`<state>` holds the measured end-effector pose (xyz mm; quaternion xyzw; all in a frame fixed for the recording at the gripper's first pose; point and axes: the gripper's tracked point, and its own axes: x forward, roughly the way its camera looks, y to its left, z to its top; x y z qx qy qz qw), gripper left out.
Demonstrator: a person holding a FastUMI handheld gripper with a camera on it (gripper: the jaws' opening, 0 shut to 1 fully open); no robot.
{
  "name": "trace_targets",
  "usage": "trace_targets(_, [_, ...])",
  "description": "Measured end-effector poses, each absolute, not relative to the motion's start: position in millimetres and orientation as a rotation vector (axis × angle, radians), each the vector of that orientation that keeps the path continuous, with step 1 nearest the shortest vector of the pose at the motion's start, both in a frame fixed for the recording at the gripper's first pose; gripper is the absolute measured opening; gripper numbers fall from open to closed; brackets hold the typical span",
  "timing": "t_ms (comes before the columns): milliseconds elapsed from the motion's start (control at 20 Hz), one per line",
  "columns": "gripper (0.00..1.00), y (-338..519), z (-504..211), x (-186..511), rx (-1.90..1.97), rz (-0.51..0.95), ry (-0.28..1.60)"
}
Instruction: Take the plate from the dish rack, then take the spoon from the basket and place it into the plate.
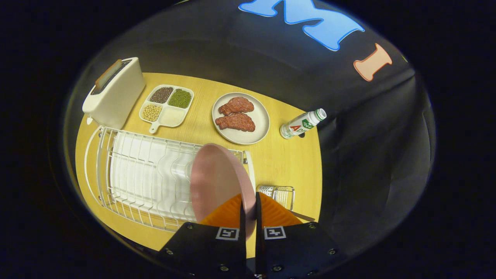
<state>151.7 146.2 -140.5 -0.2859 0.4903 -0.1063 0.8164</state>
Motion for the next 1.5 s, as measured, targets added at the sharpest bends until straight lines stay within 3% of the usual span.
trace_targets(400, [0.09,141,-109,142,-0.55,-0.128,0.982])
trace_targets(900, [0.09,84,-103,41,-0.294,0.05,0.984])
trace_targets(1500, [0.09,45,-202,-67,-0.057,0.167,1.118])
